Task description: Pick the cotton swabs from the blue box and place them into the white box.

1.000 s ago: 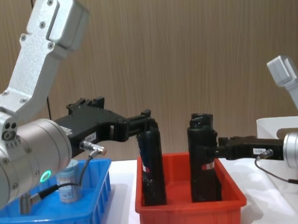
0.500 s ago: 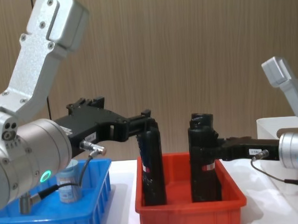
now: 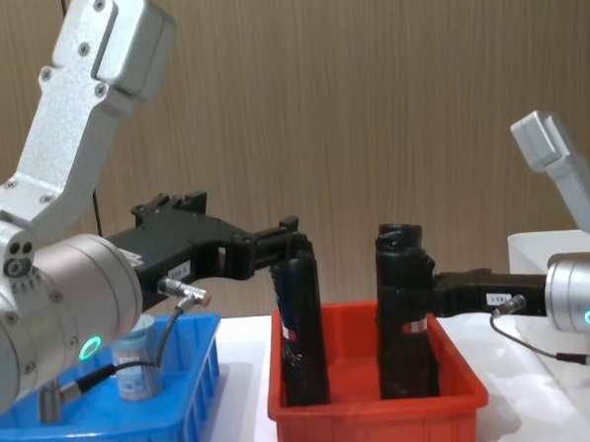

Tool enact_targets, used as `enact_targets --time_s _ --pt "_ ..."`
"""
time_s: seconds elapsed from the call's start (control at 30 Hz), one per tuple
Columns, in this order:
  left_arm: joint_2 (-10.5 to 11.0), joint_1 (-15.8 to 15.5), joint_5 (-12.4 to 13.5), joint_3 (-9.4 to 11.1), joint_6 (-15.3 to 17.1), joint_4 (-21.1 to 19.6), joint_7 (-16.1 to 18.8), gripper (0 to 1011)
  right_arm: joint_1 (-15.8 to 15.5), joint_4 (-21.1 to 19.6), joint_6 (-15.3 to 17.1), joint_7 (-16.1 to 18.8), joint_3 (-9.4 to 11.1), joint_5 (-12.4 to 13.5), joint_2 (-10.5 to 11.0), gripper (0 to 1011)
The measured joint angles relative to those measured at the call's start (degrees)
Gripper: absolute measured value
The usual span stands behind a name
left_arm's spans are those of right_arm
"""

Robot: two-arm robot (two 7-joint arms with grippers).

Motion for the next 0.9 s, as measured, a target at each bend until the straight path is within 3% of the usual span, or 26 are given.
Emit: enact_targets --time_s 0.13,0.63,0.77,0.9 --pt "0.0 0.0 0.0 0.0 0.0 0.0 0.0 1004 0.2 0.3 -0.2 0.0 0.1 -0.1 -0.1 508" --pt "0.0 0.0 0.0 0.0 0.0 0.0 0.0 1004 0.9 0.1 -1.1 -0.1 1.5 -0.3 0.3 400" --pt "0.0 0.0 0.0 0.0 0.0 0.0 0.0 1004 0.9 -1.0 -1.3 -0.1 2.0 -0.3 0.6 378" --pt "0.0 0.0 0.0 0.0 0.0 0.0 0.0 1004 -0.4 -5.9 -0.5 -0.4 2.9 -0.2 1.4 364"
